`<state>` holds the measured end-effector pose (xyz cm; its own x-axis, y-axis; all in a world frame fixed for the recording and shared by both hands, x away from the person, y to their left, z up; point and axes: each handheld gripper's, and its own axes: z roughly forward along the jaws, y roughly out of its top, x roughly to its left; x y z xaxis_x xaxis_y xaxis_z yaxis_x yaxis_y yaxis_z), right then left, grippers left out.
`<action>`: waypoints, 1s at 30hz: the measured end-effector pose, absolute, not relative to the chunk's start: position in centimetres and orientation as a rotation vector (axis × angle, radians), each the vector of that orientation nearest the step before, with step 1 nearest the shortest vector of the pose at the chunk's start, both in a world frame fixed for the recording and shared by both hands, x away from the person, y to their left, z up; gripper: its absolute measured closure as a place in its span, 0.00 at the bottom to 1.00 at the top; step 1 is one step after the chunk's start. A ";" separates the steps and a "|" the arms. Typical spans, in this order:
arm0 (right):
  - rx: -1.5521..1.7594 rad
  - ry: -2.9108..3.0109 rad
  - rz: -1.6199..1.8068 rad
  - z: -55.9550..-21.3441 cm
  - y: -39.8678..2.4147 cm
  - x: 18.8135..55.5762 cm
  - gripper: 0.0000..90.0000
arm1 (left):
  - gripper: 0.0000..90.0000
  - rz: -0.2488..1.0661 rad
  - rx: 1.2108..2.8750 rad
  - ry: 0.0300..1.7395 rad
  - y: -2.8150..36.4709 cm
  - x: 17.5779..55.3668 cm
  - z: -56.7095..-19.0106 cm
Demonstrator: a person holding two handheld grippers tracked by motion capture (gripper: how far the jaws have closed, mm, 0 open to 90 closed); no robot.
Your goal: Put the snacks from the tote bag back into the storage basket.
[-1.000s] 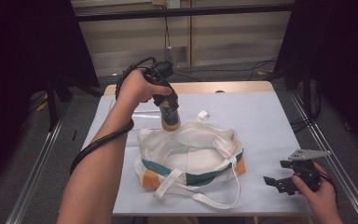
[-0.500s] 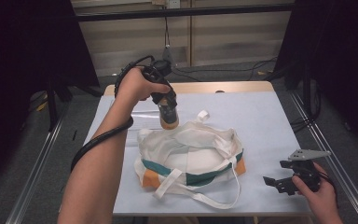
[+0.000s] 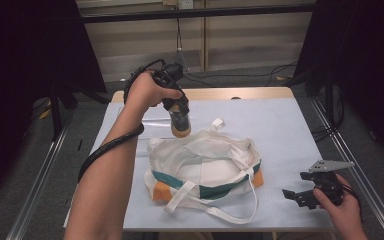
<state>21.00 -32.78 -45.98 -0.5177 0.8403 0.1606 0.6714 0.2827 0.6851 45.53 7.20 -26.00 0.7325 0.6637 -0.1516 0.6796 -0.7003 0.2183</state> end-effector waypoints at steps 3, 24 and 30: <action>1.399 2.320 1.060 -46.0 -32.8 21.0 0.03 | 0.33 -0.082 2.671 1.073 7.3 45.6 -26.0; 1.392 2.328 1.061 -46.0 -32.7 21.0 0.03 | 0.33 -0.051 2.667 1.106 8.1 46.5 -26.6; 1.394 2.326 1.061 -46.0 -32.7 21.0 0.03 | 0.33 -0.054 2.671 1.092 8.1 46.7 -26.8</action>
